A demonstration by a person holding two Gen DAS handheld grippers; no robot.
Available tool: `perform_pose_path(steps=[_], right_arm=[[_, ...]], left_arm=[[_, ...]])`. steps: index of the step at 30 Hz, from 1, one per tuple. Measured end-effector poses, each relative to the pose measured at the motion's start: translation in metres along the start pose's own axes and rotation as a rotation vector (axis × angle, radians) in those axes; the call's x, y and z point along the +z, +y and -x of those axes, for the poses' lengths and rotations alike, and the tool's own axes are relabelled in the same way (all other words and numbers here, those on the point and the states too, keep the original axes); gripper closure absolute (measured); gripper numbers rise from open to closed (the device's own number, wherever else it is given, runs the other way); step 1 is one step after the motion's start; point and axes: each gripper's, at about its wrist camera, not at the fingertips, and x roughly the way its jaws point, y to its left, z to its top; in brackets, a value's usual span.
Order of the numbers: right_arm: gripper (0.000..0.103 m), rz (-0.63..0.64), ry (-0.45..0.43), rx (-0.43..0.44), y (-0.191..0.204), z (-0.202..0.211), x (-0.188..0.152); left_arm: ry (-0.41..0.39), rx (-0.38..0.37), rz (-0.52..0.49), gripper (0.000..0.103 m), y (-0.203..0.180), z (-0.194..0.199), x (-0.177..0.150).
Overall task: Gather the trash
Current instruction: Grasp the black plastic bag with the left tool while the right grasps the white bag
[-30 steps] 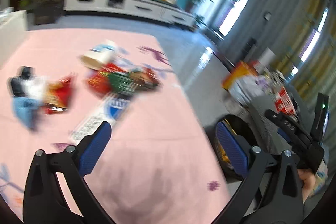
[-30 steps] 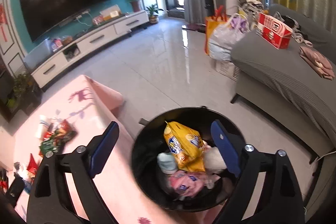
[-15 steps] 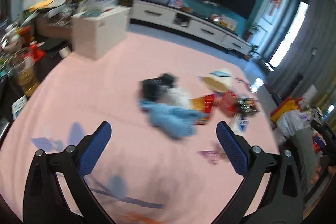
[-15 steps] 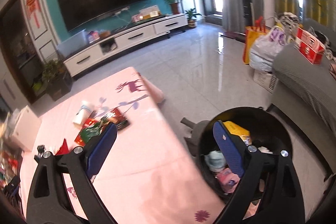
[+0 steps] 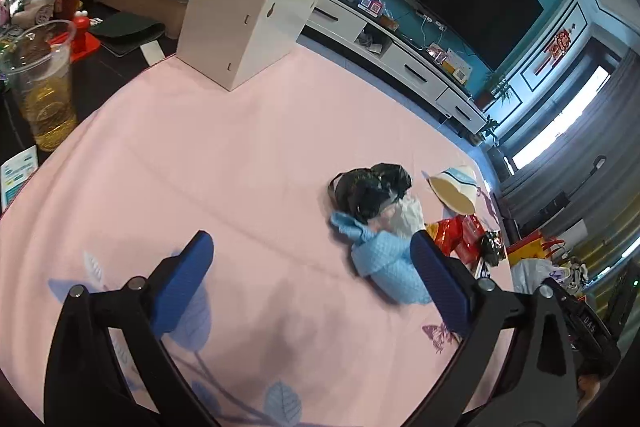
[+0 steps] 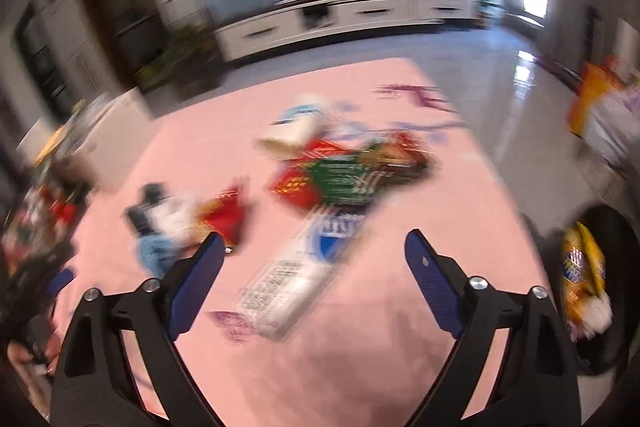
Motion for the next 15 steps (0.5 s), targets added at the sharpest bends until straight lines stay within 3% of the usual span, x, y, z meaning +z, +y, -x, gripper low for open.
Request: perform_pose_path(steps=[8,10,15], right_arm=[[0.063,0.057,0.188,0.223,0.101,-0.064,0.029],[0.071,0.049,0.233,0.216,0.110,-0.080,0.030],[0.072,0.041,0.288,0.162,0.116,-0.115,0.026]], left_arm=[[0.090,-0.080,0.025,0.034,0.003,-0.037,0.024],[0.113,-0.124,0.036,0.042,0.004,-0.048,0.031],[0.178,-0.196,0.046,0.043,-0.002,-0.079,0.046]])
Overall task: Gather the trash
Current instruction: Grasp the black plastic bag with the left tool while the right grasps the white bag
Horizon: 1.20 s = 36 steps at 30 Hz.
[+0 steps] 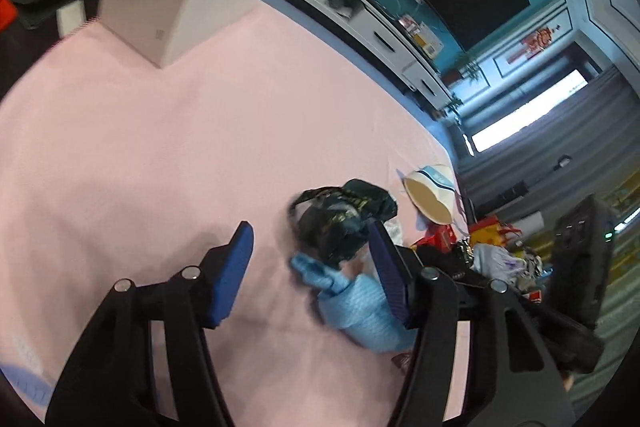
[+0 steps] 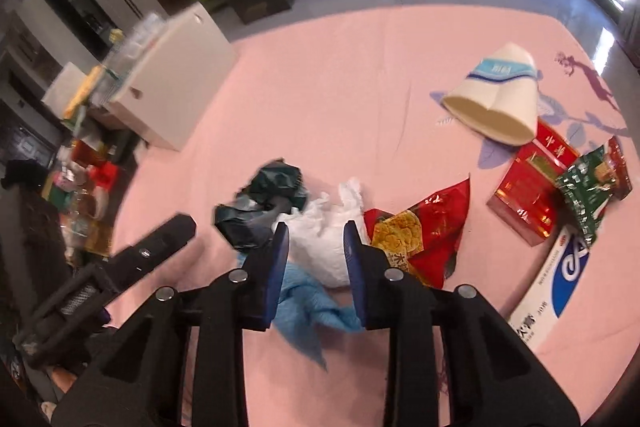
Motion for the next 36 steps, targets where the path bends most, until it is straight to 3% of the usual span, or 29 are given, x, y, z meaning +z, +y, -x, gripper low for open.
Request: perform_pose_path(steps=[6,10,13,15,18,22,28,36], right_arm=[[0.071,0.001,0.035,-0.030,-0.004,-0.019,-0.005],[0.053,0.013,0.062,-0.063,-0.003,-0.028,-0.007],[0.054,0.010,0.071,-0.068,-0.007,-0.035,-0.010],[0.066,0.003,0.073,-0.037,-0.009,-0.037,-0.012],[0.069,0.006,0.061,-0.029,-0.010,-0.034,-0.014],[0.069,0.012,0.035,-0.025,-0.010,-0.020,-0.016],[0.069,0.025,-0.058,0.012,-0.019,0.035,-0.029],[0.069,0.015,-0.174,0.033,-0.055,0.111,-0.067]], left_arm=[[0.032,0.032,-0.049,0.043,-0.010,-0.026,0.007],[0.058,-0.011,-0.027,0.043,-0.014,-0.043,0.010],[0.066,-0.021,-0.029,0.044,-0.020,-0.054,0.007],[0.077,-0.030,-0.023,0.051,-0.023,-0.064,0.005],[0.068,-0.043,-0.034,0.060,-0.028,-0.069,0.001],[0.038,-0.023,-0.041,0.066,-0.034,-0.060,-0.004],[-0.033,-0.076,-0.039,0.066,-0.057,-0.017,-0.019],[-0.133,0.015,-0.170,0.066,-0.103,0.041,-0.057]])
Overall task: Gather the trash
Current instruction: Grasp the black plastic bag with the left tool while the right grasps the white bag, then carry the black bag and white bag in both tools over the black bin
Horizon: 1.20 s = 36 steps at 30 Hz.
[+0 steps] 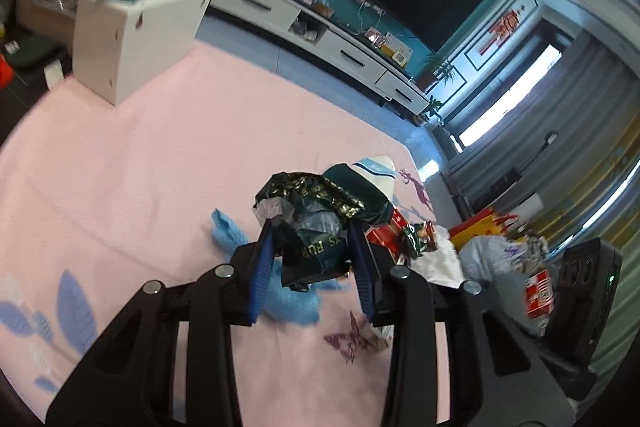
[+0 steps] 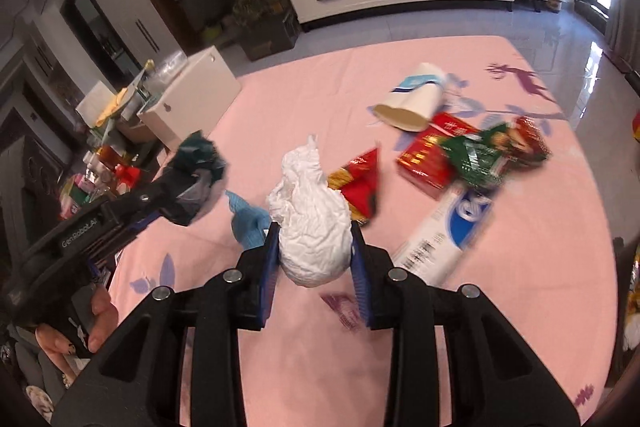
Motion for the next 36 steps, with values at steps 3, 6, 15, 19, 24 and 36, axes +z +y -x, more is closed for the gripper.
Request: perform_pose_path(steps=[3,6,15,19,24,36], right_arm=[[0.069,-0.018,-0.025,-0.011,-0.018,0.024,-0.013],[0.069,-0.025,-0.062,-0.035,-0.031,0.043,-0.022],[0.069,-0.087,-0.220,-0.073,-0.071,0.103,-0.030],[0.069,-0.140,-0.299,-0.097,-0.094,0.132,-0.031],[0.069,-0.196,-0.384,-0.128,-0.122,0.168,-0.038],[0.069,-0.362,-0.519,-0.339,-0.197,0.233,-0.067]], left_arm=[[-0.053,0.080,-0.055,0.066,-0.020,0.016,-0.013],[-0.063,0.061,-0.110,0.066,-0.043,0.026,-0.025],[-0.065,0.042,-0.209,0.065,-0.085,0.040,-0.071],[-0.064,0.012,-0.234,0.065,-0.109,0.036,-0.079],[-0.059,-0.029,-0.283,0.065,-0.152,0.030,-0.090],[0.039,-0.236,-0.428,0.064,-0.267,-0.010,-0.136]])
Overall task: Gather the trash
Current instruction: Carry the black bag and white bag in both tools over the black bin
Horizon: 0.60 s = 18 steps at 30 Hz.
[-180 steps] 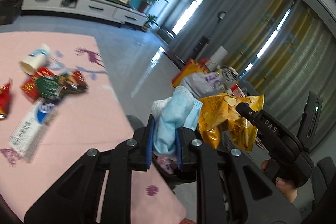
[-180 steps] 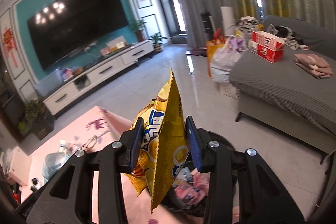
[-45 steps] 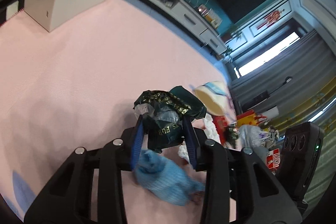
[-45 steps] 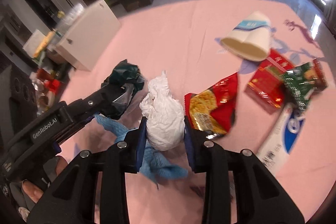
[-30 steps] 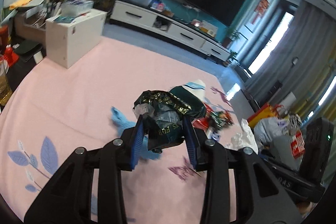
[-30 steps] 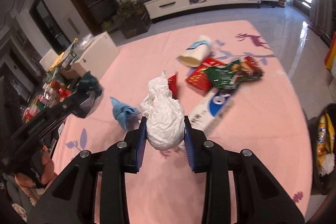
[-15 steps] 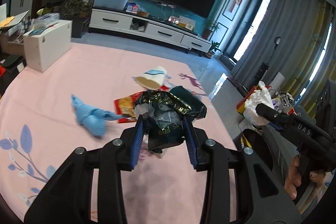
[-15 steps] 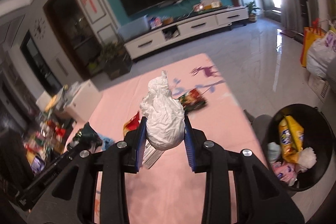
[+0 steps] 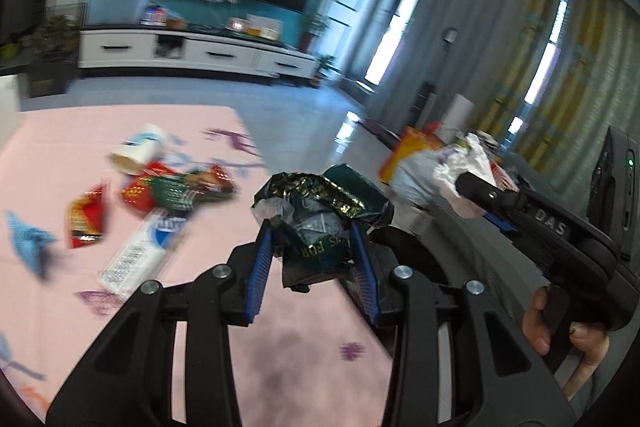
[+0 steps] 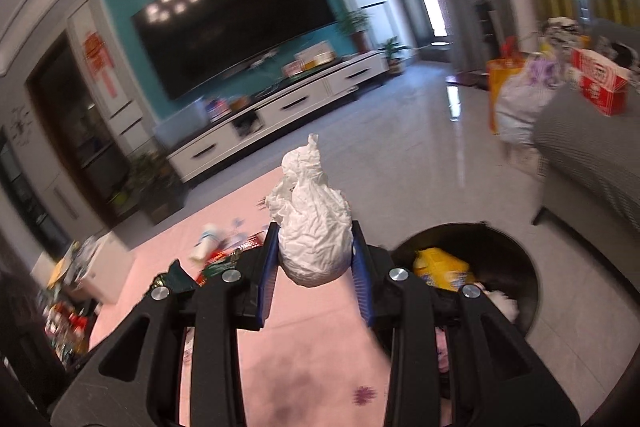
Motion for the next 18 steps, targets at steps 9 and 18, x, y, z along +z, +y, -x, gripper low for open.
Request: perform_pose_path(steps=[9,18], right_arm=[[0.069,-0.083,0.019,-0.200,-0.062,-0.007,-0.002],[0.068,-0.172,0.092,-0.318,-0.114,-0.018,-0.017]], left_arm=[[0.128,-0.140,-0.044,0.064,-0.057,-0.074,-0.019],[0.303,-0.185,-0.024,0.064,-0.067,-0.141,-0.042]])
